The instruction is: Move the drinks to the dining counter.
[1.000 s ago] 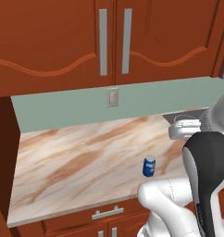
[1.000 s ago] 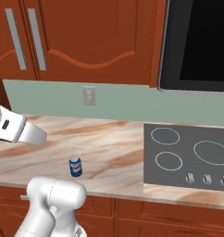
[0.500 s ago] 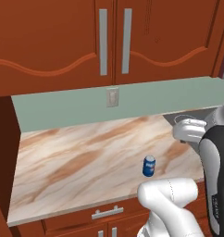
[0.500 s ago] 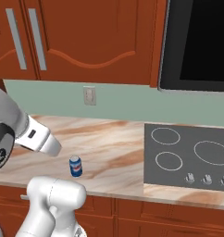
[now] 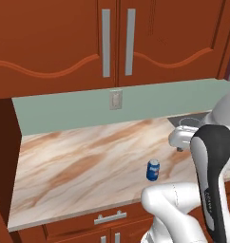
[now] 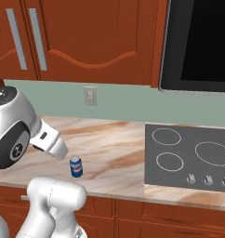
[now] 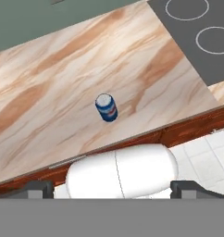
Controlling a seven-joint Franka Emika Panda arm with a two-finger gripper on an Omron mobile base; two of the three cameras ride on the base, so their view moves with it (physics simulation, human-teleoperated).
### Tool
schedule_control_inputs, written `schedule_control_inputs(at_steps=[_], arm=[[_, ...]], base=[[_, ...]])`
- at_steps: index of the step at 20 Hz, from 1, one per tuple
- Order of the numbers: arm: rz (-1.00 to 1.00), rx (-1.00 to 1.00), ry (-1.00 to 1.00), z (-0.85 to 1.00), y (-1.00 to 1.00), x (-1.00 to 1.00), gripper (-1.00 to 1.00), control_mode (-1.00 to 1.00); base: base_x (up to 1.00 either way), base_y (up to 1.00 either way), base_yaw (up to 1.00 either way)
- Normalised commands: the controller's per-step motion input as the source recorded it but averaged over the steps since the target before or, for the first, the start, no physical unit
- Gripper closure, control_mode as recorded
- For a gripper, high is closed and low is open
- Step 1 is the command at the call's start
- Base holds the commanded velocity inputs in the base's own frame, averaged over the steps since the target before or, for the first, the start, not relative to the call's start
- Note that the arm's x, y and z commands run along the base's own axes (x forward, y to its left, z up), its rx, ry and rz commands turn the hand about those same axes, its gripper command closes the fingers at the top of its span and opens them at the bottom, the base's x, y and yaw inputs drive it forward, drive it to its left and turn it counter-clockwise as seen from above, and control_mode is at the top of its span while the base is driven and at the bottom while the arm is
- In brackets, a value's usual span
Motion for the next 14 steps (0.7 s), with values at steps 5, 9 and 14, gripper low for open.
schedule_control_inputs(at_steps=[5,9,14], arm=[[0.00,0.00,0.09,-0.34,0.00,0.32,-1.00,-1.00],[0.00,0.00,0.00,-0.21,0.00,0.27,-1.00,-1.00],[0.00,0.00,-0.04,-0.22,0.00,0.03,-1.00,-1.00]], base=[[0.00,0.00,0.00],[0.00,0.00,0.00],[0.00,0.00,0.00]])
